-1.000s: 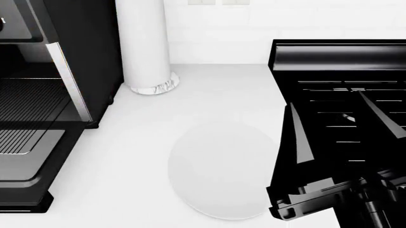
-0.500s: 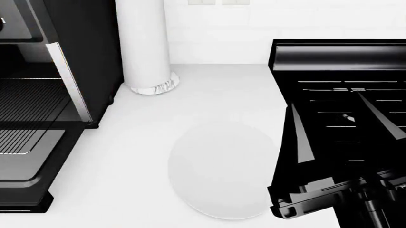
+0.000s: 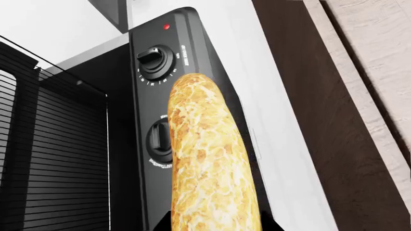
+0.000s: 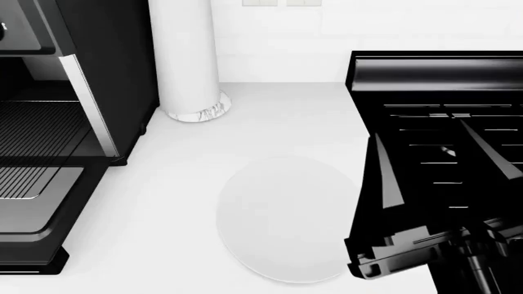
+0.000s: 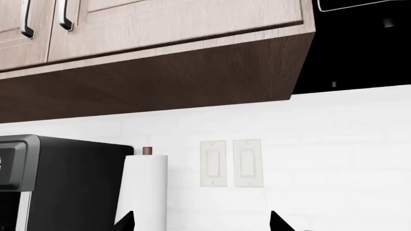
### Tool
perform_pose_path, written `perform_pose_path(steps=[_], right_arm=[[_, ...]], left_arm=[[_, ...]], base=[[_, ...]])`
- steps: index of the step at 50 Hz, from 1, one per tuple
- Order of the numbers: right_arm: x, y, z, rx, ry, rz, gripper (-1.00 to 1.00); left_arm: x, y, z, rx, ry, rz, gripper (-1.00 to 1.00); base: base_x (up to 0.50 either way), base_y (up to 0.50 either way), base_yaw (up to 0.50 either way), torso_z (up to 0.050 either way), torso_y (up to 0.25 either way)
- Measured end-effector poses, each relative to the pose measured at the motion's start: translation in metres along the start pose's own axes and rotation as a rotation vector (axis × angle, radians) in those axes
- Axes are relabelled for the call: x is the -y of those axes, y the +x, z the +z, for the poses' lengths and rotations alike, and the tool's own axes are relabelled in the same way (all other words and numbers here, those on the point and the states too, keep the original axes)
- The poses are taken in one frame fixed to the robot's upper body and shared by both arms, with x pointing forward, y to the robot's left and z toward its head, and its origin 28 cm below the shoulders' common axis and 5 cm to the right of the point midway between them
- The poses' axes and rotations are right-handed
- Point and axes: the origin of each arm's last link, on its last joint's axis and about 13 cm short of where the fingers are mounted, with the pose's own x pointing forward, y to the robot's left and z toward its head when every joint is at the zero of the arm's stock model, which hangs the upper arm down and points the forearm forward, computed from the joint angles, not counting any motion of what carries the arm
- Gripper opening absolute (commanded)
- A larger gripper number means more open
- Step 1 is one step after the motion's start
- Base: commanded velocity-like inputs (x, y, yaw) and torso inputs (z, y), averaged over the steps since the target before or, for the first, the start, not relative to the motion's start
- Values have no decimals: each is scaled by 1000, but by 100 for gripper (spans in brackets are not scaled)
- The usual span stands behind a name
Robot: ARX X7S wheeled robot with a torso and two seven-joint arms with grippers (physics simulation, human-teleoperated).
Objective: Place the baguette on the rack of the toaster oven.
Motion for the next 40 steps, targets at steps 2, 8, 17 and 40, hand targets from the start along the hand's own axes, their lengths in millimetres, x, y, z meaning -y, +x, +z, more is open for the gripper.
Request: perform_pose_path(steps=[2,8,17,40], right_arm=[[0,0,0,0,0,0,100],[0,1,-1,-1,-1,-1,100],[0,1,0,-1,-2,-1,100],[2,-1,0,-4,-2,-5,100]], left_arm=[[0,1,-1,0,2,5,-100],[-1,5,-4,2,6,16,-100],[-2,8,-7,3,10,25,-100],[-5,14,-13,7,22,46,-100]], base=[[0,0,0,0,0],[0,0,0,0,0],[0,0,0,0,0],[0,0,0,0,0]])
